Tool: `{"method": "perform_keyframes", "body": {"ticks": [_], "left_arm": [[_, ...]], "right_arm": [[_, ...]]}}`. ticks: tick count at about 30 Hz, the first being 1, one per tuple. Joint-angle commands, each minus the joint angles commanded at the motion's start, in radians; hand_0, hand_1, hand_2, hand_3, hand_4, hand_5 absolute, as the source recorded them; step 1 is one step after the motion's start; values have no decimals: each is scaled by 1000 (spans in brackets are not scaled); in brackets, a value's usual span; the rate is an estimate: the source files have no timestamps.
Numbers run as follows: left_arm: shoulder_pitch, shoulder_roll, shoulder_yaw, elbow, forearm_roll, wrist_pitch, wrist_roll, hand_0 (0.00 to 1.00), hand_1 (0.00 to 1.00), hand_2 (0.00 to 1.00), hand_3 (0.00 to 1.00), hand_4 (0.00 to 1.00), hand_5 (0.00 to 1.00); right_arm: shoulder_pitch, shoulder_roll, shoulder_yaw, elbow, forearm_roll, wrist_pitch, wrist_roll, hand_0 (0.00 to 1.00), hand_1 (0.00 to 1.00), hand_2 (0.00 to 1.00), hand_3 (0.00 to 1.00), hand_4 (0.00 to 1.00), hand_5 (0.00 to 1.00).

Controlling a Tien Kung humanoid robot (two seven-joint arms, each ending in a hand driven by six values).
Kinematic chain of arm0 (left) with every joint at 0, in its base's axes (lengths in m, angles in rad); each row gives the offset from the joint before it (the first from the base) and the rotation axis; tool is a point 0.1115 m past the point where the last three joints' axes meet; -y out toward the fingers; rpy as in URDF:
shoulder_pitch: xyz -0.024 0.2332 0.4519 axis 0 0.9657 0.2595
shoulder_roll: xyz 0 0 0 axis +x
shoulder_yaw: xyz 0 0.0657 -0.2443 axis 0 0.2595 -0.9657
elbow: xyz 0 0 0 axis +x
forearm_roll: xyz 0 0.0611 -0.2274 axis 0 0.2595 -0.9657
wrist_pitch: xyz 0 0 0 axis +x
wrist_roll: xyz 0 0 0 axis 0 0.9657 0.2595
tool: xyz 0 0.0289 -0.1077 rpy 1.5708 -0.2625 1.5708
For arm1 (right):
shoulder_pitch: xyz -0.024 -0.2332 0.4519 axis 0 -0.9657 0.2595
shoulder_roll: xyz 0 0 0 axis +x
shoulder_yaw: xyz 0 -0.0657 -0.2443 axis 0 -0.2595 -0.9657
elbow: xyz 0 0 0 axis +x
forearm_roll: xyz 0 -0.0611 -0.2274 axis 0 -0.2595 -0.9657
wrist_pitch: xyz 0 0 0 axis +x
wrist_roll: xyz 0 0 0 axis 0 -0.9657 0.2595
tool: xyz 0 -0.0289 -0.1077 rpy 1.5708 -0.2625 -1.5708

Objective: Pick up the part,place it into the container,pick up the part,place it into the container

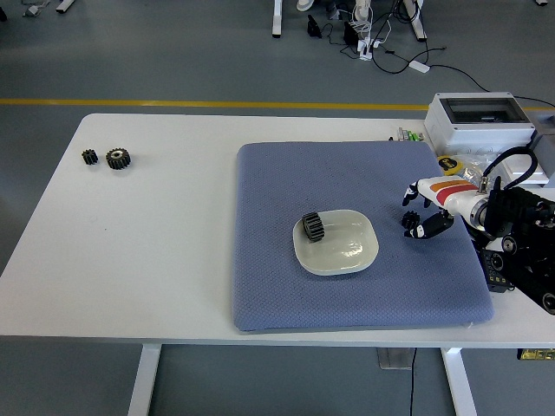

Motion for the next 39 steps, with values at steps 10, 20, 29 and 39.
{"method": "perform_keyframes", "body": {"ticks": [10,20,29,39], "left_arm": [[-3,0,11,0,-6,-1,2,720,699,673,555,640,578],[-5,0,18,0,-9,-1,2,720,699,673,555,641,580],[-5,0,21,0,-12,-2,4,720,699,672,555,641,580],[-7,0,28,0,-12,-3,7,720,699,672,555,641,580]], "right_arm": [[-6,8,-10,-29,23,-31,18,364,498,675,571,863,317],[-10,10,-22,-37,37,-57,37,332,467,582,545,848,317],[-9,19,-55,-73,73,-76,50,302,455,561,530,837,320],[-10,20,-66,-91,99,-108,61,280,440,521,512,796,320]]}}
